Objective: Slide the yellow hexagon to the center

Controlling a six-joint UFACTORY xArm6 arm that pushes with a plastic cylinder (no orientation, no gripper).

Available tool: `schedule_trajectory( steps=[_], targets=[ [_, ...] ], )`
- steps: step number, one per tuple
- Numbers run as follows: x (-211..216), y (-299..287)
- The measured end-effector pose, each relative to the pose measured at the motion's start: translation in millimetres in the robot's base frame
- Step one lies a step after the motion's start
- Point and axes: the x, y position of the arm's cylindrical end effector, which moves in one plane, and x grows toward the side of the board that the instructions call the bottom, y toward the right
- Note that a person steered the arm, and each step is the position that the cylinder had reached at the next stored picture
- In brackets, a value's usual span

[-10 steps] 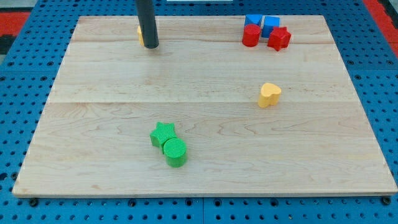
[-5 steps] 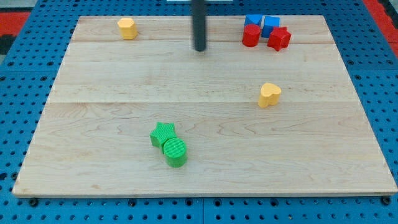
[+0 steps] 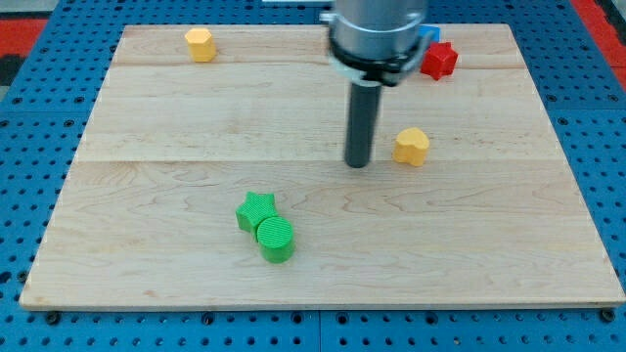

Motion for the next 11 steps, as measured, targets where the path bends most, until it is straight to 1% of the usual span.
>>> schedule_trajectory(
  steps=[1,2,3,4,5,6,7,8,9,10,11],
  targets=[
    [0,-47],
    [0,-77],
    [0,-93],
    [0,-88],
    [0,-51],
    [11,26],
    [13,94],
    [-4,125],
    [-62,79],
    [-63,22],
    [-38,71]
  ],
)
